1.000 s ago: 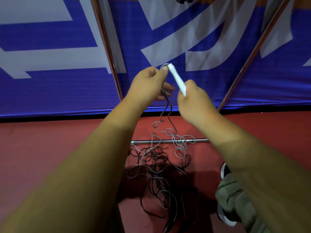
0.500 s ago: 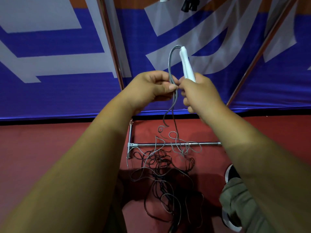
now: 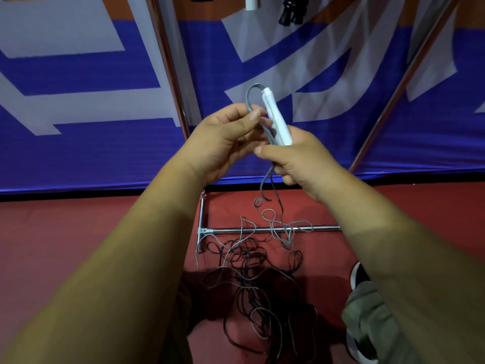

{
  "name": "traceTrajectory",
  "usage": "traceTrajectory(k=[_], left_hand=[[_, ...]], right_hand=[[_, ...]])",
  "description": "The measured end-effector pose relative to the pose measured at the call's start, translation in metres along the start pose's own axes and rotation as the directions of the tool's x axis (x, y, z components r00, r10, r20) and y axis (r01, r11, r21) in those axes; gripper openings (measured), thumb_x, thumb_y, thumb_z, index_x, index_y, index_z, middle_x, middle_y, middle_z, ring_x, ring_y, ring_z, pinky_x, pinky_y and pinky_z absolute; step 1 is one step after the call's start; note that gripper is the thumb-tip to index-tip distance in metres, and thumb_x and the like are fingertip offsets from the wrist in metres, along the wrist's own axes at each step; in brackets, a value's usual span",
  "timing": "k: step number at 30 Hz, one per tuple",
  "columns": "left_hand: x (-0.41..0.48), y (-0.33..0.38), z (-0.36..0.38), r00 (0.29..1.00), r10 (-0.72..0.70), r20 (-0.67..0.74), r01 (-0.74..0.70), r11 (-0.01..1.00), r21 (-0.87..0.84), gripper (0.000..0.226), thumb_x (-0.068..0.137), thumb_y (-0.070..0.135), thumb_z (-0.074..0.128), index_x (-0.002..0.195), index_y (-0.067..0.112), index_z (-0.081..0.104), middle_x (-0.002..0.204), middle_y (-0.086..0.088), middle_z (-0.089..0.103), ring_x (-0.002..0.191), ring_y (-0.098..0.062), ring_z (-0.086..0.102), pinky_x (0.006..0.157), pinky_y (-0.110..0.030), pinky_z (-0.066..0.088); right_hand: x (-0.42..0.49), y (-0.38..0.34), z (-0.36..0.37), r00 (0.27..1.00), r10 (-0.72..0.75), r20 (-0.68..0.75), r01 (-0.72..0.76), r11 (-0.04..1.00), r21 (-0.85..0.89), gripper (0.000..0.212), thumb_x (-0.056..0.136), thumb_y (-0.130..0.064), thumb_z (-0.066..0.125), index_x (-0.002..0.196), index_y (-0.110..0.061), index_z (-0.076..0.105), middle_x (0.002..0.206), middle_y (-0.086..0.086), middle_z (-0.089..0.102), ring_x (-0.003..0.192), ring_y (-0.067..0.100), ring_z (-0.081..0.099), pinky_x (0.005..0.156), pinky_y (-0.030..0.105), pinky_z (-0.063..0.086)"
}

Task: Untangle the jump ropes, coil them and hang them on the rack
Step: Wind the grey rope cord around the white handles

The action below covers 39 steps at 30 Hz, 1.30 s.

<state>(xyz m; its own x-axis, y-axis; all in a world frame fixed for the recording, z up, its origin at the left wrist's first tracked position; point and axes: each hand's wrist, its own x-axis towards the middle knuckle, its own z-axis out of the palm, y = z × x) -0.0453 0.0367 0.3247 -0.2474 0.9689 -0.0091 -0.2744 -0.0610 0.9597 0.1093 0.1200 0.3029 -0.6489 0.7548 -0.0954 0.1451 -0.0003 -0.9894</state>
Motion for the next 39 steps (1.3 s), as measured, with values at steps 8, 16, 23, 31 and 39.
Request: traceTrajectory(k=[8, 16, 23, 31, 39], left_hand=[[0.005, -0.002, 0.001, 0.994, -0.003, -0.107, 0.001, 1.0, -0.013, 0.013, 0.1, 0.014, 0.068, 0.112, 0.009, 0.072, 0.099, -0.006, 0.073, 0.079, -0.014, 0.066, 0.078, -0.029, 0.06], [0.008, -0.006, 0.002, 0.991, -0.032, -0.13, 0.039, 0.998, 0.055, 0.015, 0.099, 0.018, 0.071, 0.106, 0.005, 0.071, 0.097, -0.013, 0.078, 0.092, -0.022, 0.076, 0.077, -0.025, 0.064], [0.013, -0.01, 0.004, 0.955, -0.084, -0.284, 0.047, 0.99, -0.135, 0.043, 0.102, 0.045, 0.063, 0.114, 0.003, 0.062, 0.09, -0.009, 0.076, 0.095, -0.024, 0.078, 0.083, -0.037, 0.062], [0.0, -0.042, 0.0, 0.825, -0.518, 0.226, 0.425, 0.832, 0.355, 0.038, 0.105, 0.018, 0.041, 0.122, 0.013, 0.075, 0.126, -0.01, 0.075, 0.131, -0.019, 0.064, 0.121, -0.04, 0.038], [-0.008, -0.036, -0.009, 0.805, -0.425, 0.415, 0.285, 0.889, 0.358, 0.038, 0.113, 0.031, 0.04, 0.117, 0.005, 0.068, 0.101, -0.014, 0.065, 0.105, -0.032, 0.069, 0.104, -0.041, 0.051]], right_hand=[[0.004, 0.006, -0.002, 0.996, -0.037, -0.082, 0.014, 0.966, -0.256, 0.021, 0.09, -0.035, 0.08, 0.083, -0.022, 0.065, 0.054, -0.012, 0.054, 0.043, 0.002, 0.045, 0.044, 0.017, 0.037], [0.002, 0.009, 0.0, 0.998, 0.038, -0.055, -0.051, 0.964, -0.261, 0.015, 0.099, -0.024, 0.07, 0.097, -0.009, 0.067, 0.062, 0.003, 0.064, 0.05, 0.013, 0.061, 0.04, 0.028, 0.042], [0.0, 0.007, 0.002, 0.995, 0.091, -0.037, -0.091, 0.996, -0.02, 0.023, 0.103, -0.028, 0.07, 0.112, -0.007, 0.069, 0.068, 0.001, 0.066, 0.057, 0.017, 0.058, 0.043, 0.026, 0.04], [-0.001, -0.014, -0.013, 0.995, 0.062, -0.079, -0.039, 0.963, 0.265, 0.031, 0.107, -0.032, 0.064, 0.12, -0.005, 0.071, 0.073, 0.004, 0.071, 0.06, 0.015, 0.064, 0.042, 0.023, 0.036], [-0.008, -0.023, -0.033, 0.995, 0.039, -0.095, -0.013, 0.964, 0.266, 0.037, 0.109, -0.042, 0.057, 0.14, -0.021, 0.057, 0.101, 0.013, 0.082, 0.093, 0.029, 0.081, 0.046, 0.018, 0.041]])
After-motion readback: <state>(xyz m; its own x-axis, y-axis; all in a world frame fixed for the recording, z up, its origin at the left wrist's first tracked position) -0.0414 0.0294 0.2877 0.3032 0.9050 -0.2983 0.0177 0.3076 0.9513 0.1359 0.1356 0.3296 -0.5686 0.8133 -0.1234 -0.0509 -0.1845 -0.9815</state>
